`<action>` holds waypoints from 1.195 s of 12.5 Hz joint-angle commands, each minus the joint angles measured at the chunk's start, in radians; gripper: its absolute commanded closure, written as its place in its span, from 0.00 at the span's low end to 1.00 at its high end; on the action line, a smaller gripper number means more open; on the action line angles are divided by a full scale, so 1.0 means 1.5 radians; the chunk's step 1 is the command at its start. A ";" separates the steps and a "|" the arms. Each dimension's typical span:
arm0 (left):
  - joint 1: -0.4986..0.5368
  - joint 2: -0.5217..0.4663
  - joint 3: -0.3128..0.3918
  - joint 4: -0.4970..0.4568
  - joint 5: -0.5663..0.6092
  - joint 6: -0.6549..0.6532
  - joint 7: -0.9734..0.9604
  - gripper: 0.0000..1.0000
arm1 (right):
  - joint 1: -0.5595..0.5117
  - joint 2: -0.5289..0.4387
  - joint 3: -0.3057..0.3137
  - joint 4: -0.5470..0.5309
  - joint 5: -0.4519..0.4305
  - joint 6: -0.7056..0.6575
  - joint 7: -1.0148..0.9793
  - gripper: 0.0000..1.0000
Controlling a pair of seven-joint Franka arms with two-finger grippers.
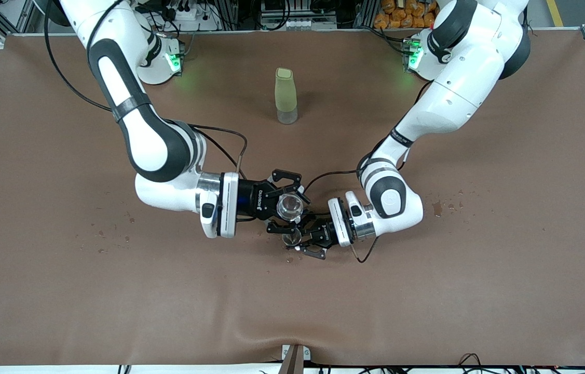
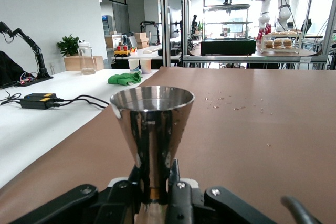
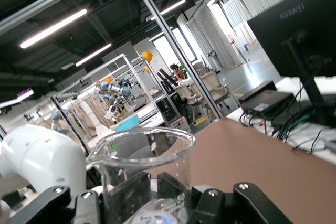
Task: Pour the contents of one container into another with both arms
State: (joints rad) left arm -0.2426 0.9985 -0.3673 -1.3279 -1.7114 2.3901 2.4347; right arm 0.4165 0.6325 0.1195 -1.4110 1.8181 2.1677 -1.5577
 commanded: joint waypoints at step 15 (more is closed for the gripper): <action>0.015 -0.005 0.004 -0.002 -0.015 -0.045 0.049 1.00 | 0.022 -0.046 -0.005 -0.052 0.017 -0.007 0.377 1.00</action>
State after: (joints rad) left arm -0.2241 0.9985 -0.3605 -1.3207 -1.7114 2.3378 2.4780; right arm 0.4335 0.5997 0.1210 -1.4550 1.8216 2.1552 -1.0359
